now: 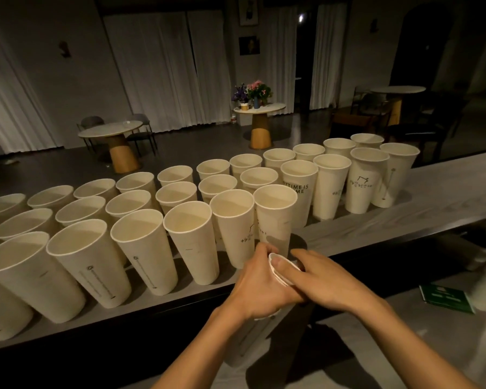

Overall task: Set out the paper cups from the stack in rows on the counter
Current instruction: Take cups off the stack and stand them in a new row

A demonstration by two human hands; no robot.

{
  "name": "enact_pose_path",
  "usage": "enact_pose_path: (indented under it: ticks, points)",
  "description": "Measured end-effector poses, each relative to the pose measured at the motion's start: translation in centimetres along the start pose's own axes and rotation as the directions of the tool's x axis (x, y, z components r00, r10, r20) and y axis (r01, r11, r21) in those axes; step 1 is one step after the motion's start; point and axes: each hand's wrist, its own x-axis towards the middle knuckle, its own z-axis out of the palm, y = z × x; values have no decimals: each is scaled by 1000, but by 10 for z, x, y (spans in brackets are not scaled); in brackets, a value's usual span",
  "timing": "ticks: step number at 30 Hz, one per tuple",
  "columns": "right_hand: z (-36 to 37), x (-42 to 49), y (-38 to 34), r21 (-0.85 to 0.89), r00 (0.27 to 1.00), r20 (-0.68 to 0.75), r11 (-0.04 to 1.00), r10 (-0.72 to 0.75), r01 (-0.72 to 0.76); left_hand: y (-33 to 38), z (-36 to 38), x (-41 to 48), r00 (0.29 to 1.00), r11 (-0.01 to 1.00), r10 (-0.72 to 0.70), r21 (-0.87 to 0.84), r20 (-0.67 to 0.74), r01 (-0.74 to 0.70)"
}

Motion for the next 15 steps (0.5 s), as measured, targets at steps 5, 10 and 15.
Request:
enact_pose_path:
  ticks: [5, 10, 15]
  points:
    - [-1, -7, -1, -56, 996, -92, 998, -19, 14, 5, 4, -4, 1000, 997, 19, -72, -25, -20]
    - [-5, -9, -2, -159, 987, -136, 985, -86, 64, 4, 14, -6, 994, 979, 69, -186, -89, -84]
    - [-11, -13, 2, -249, 988, -83, 962, -133, 108, 3, 15, 0, 995, 979, 99, -178, 8, -96]
